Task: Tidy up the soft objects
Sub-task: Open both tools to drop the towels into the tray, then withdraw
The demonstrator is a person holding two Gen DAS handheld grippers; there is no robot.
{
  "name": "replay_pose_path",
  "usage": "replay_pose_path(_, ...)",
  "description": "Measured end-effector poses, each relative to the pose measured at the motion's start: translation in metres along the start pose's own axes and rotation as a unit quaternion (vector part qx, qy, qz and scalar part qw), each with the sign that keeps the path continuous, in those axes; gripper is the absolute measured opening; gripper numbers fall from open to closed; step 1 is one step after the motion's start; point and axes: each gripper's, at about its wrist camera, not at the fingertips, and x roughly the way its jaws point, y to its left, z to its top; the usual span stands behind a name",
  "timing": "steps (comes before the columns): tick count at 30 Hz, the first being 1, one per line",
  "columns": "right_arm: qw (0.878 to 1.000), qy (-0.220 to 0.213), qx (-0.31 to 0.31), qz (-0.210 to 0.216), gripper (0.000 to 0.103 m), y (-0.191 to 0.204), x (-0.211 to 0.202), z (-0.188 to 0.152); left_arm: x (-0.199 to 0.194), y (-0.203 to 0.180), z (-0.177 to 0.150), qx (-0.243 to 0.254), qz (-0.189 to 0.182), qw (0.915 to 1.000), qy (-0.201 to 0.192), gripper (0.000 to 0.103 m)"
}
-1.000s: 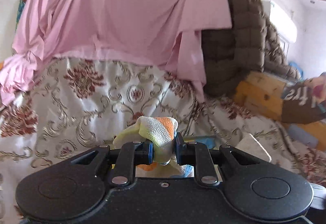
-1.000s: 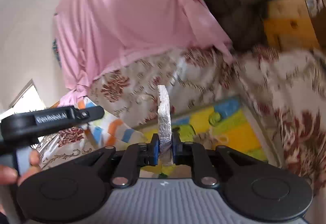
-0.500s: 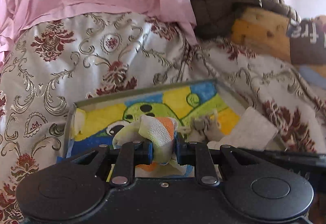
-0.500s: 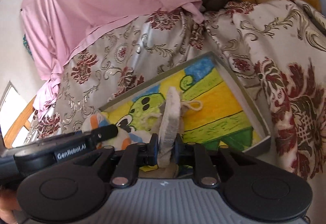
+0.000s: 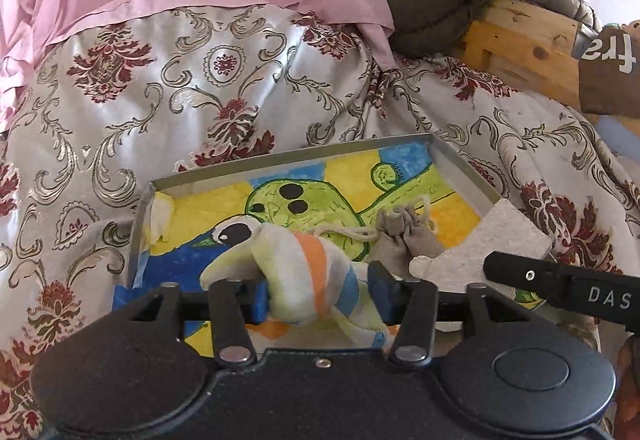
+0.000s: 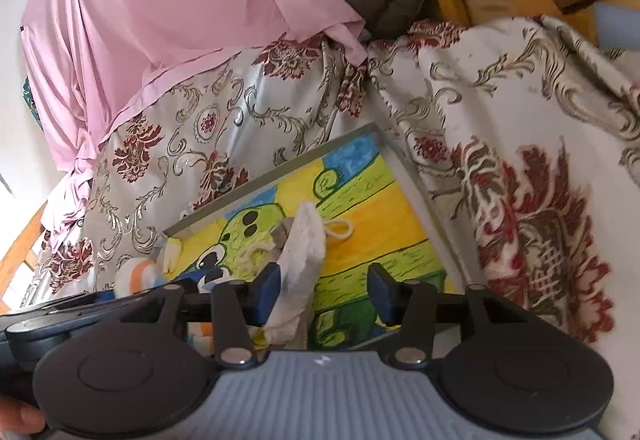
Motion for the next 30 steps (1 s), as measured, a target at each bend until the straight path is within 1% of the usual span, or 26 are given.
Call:
replay_pose_path(2, 1.0, -0.006, -0.003, -0.003, 0.062, -0.001, -0.004, 0.001, -0.005, -0.001, -0.001, -0.001, 0.009, 1.0, -0.004, 0.064)
replay_pose_path(3, 1.0, -0.01, -0.006, -0.005, 0.064, -0.001, -0.007, 0.002, -0.007, -0.002, -0.001, -0.002, 0.011, 0.9999, -0.006, 0.066)
replay_pose_path(5, 1.0, -0.021, -0.015, -0.012, 0.071, 0.0, -0.015, 0.003, -0.013, -0.003, -0.001, -0.001, 0.016, 0.9998, -0.009, 0.072)
replay_pose_path(9, 0.999, -0.041, -0.028, -0.019, 0.079, 0.001, -0.032, 0.004, -0.028, -0.007, 0.001, 0.0, 0.035, 0.9992, -0.018, 0.079)
replay_pose_path(11, 0.998, -0.054, -0.03, -0.018, 0.085, 0.001, -0.046, 0.003, -0.039, -0.007, 0.002, -0.003, 0.045, 0.9986, -0.027, 0.084)
replay_pose_path(15, 0.995, -0.083, -0.048, -0.023, 0.091, 0.005, -0.076, 0.0, -0.068, -0.008, 0.001, -0.013, 0.06, 0.9965, -0.056, 0.09)
replay_pose_path(17, 0.993, -0.098, -0.061, -0.026, 0.095, 0.008, -0.092, -0.002, -0.088, -0.009, -0.002, -0.023, 0.066, 0.9945, -0.078, 0.096)
replay_pose_path(19, 0.99, -0.118, -0.069, -0.027, 0.098, 0.013, -0.111, -0.006, -0.109, -0.01, -0.007, -0.031, 0.066, 0.9924, -0.1, 0.1)
replay_pose_path(22, 0.985, -0.148, -0.081, -0.026, 0.103, 0.022, -0.138, -0.015, -0.139, -0.012, -0.017, -0.042, 0.062, 0.9895, -0.123, 0.102)
replay_pose_path(27, 0.977, -0.19, -0.099, -0.023, 0.103, 0.039, -0.186, -0.041, -0.191, -0.016, -0.039, -0.048, 0.053, 0.9847, -0.159, 0.102)
replay_pose_path(30, 0.974, -0.201, -0.1, -0.017, 0.103, 0.045, -0.212, -0.062, -0.221, -0.018, -0.057, -0.048, 0.054, 0.9811, -0.18, 0.102)
